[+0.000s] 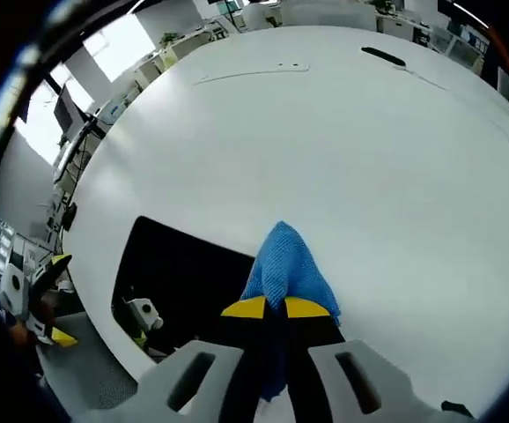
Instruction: Wipe the mirror surface with the cleaning cloth until all visible marks leave the cleaned area.
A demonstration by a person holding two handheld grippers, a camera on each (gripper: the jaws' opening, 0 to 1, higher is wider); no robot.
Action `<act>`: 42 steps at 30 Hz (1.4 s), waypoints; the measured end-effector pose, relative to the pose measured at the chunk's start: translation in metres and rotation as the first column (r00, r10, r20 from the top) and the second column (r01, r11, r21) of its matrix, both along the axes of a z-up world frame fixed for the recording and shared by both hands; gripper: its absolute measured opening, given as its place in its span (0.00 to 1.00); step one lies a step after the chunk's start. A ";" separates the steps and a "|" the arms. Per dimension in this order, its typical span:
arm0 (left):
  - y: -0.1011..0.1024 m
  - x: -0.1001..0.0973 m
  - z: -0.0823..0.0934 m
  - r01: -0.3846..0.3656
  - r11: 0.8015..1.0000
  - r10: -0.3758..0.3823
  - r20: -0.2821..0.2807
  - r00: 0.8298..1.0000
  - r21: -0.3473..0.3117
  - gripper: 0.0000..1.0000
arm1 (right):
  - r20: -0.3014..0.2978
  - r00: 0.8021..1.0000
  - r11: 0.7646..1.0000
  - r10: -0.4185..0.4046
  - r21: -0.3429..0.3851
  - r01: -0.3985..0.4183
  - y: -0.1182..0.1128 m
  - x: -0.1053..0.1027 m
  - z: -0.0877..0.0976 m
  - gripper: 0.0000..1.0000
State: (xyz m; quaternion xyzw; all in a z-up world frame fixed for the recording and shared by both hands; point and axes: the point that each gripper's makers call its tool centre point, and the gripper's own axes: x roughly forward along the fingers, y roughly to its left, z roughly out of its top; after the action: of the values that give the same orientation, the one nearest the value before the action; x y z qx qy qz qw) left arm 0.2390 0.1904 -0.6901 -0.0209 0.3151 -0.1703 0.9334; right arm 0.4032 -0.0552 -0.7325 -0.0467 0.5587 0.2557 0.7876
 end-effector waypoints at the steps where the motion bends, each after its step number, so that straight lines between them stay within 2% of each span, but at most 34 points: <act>1: 0.000 0.000 0.000 0.002 1.000 -0.002 0.001 1.000 0.000 0.99 | -0.005 1.000 1.000 0.000 -0.004 0.000 0.000 -0.001 -0.002 0.00; 7: 0.001 0.001 -0.001 0.004 1.000 -0.004 0.002 1.000 0.009 0.97 | 0.002 1.000 0.999 0.023 -0.027 -0.023 0.002 0.000 -0.004 0.00; 13: -0.001 0.000 -0.002 0.014 1.000 -0.014 -0.003 1.000 0.014 0.97 | 0.001 1.000 1.000 0.012 -0.026 -0.012 0.004 0.002 -0.005 0.00; 25: -0.003 -0.001 -0.002 0.016 1.000 -0.015 -0.008 1.000 0.006 0.96 | 0.015 1.000 1.000 0.019 -0.020 -0.019 0.026 0.001 -0.007 0.00; 42: -0.004 -0.002 -0.002 0.023 1.000 -0.023 -0.009 1.000 0.010 0.95 | -0.001 0.997 0.997 0.075 -0.032 -0.075 0.063 -0.006 -0.004 0.00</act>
State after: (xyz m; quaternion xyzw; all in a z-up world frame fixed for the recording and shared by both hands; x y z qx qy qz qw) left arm 0.2370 0.1866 -0.6922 -0.0135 0.3202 -0.1795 0.9301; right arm 0.3972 0.0073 -0.7361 -0.0802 0.5606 0.2761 0.7766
